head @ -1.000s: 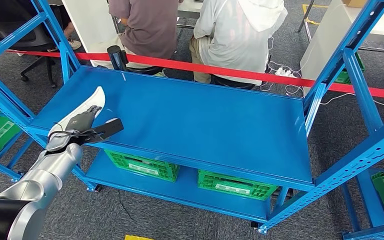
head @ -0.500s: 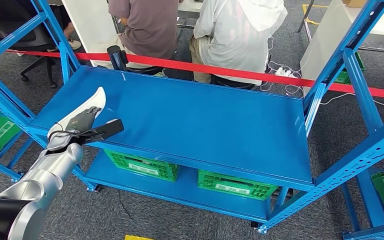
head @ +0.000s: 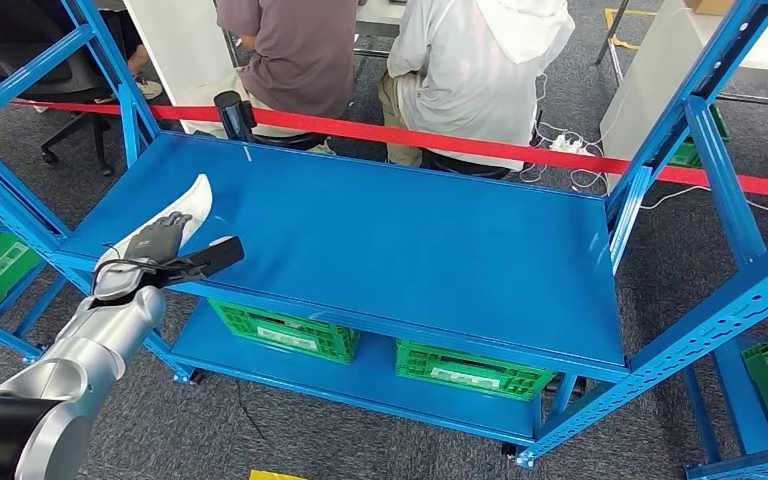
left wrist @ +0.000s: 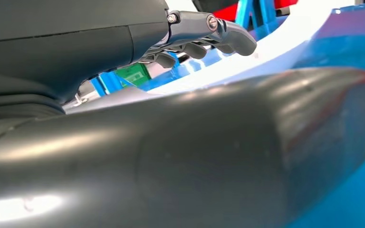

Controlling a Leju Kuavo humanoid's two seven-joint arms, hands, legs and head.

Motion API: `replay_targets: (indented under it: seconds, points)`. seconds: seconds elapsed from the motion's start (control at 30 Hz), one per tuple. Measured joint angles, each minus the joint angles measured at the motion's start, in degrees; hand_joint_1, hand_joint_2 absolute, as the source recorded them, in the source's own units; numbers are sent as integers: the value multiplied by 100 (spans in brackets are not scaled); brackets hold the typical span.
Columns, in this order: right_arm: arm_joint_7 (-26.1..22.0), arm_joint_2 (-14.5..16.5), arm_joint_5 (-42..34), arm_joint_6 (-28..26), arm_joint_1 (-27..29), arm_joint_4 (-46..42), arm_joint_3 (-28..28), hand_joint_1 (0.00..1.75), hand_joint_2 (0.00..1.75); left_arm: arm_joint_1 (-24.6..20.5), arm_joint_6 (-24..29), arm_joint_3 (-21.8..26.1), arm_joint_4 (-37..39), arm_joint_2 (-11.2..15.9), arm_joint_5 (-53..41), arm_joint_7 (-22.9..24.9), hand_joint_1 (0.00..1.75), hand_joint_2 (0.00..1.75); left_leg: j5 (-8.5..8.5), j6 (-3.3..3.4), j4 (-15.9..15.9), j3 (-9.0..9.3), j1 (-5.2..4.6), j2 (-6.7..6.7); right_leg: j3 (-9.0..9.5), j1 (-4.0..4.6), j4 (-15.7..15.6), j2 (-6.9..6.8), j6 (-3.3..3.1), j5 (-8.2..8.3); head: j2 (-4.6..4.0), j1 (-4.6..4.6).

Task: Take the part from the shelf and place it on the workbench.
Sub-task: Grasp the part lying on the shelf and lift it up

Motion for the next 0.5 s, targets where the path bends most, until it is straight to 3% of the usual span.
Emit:
replay_targets:
  seconds: [0.5]
  points:
    - [10, 2, 29, -1, -9, 0, -1, 0, 0, -41, -172, -133, 25, 79, -228, 379, 0, 0, 0, 0, 0, 0, 0, 0, 0, 0, 0, 0, 0, 0, 1, 0]
